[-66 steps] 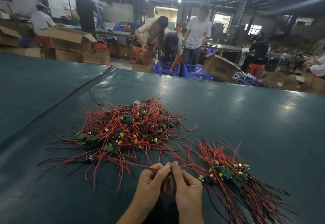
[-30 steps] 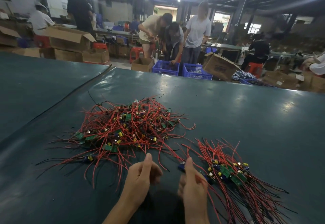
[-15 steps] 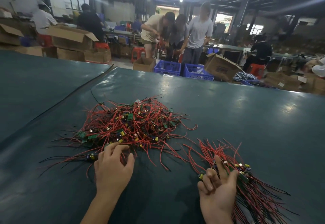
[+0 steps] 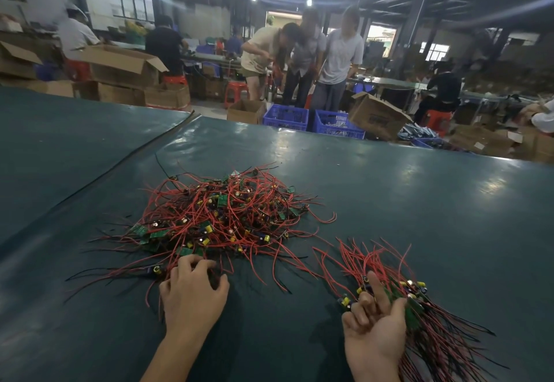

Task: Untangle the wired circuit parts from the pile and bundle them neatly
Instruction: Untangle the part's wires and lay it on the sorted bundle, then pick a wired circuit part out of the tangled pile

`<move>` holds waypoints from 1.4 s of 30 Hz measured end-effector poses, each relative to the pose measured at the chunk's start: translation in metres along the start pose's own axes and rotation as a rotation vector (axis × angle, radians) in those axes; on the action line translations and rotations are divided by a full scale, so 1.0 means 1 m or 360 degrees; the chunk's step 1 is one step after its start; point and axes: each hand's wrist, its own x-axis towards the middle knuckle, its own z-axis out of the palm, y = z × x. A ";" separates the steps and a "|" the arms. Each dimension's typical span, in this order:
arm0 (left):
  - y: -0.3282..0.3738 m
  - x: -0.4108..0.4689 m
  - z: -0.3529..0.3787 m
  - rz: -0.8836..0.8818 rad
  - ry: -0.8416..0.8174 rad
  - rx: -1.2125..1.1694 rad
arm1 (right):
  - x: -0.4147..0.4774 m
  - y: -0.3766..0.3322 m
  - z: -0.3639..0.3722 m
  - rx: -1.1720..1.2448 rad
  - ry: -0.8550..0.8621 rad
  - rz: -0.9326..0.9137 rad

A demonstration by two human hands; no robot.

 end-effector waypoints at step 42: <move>-0.016 0.012 -0.005 -0.0027 0.0235 0.0050 | -0.003 0.009 0.005 -0.0240 -0.0074 0.0090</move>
